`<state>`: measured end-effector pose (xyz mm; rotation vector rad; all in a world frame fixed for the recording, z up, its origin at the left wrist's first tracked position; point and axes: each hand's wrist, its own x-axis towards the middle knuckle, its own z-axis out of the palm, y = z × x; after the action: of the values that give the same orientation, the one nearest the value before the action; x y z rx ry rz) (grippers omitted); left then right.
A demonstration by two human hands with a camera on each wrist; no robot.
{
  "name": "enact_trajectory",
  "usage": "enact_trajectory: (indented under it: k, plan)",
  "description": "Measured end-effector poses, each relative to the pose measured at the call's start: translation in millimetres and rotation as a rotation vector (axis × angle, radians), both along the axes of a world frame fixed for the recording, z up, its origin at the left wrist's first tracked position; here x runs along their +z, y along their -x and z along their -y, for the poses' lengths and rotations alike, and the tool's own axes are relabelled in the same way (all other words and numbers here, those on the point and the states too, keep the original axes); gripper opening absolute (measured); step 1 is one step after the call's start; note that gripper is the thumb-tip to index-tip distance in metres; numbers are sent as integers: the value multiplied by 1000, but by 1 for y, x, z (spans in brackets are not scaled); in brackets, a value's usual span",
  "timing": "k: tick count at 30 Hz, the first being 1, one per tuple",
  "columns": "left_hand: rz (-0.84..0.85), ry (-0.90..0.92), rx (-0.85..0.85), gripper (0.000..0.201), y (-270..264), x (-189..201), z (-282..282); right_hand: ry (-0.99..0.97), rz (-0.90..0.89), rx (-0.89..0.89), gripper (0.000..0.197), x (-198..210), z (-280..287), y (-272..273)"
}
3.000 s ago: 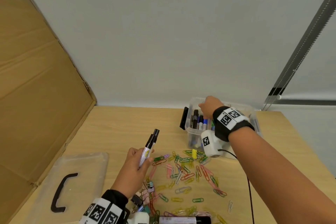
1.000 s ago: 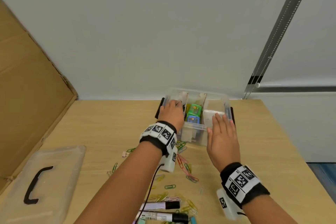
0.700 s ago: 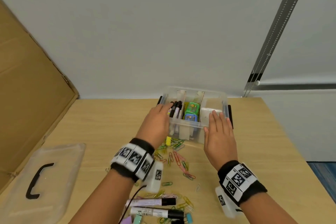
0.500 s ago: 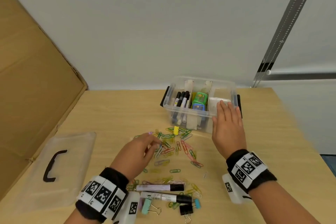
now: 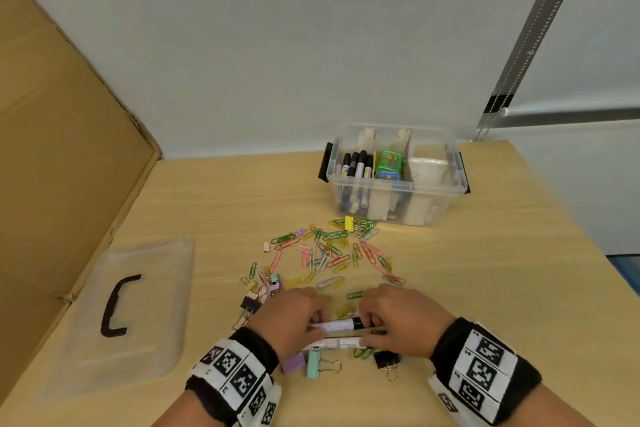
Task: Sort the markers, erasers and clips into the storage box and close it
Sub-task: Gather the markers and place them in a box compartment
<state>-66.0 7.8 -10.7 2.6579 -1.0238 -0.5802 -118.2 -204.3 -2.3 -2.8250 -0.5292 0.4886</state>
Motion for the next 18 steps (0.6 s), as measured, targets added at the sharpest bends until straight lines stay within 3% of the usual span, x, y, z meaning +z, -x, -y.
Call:
enact_trajectory:
  k: [5,8,14,18]
  plan:
    - [51,-48,-69,19,-5,-1,3,73,23,-11,25,-2,-11,2]
    - [70,-8,-36,18,-10,2,-7,22,6,-61,23,-2,-13,3]
    - [7,254,163,7,-31,16,-45,-501,-59,-343,14,33,10,-11]
    - [9,355,301,5,-50,21,-63,-854,-60,-427,14,71,21,-31]
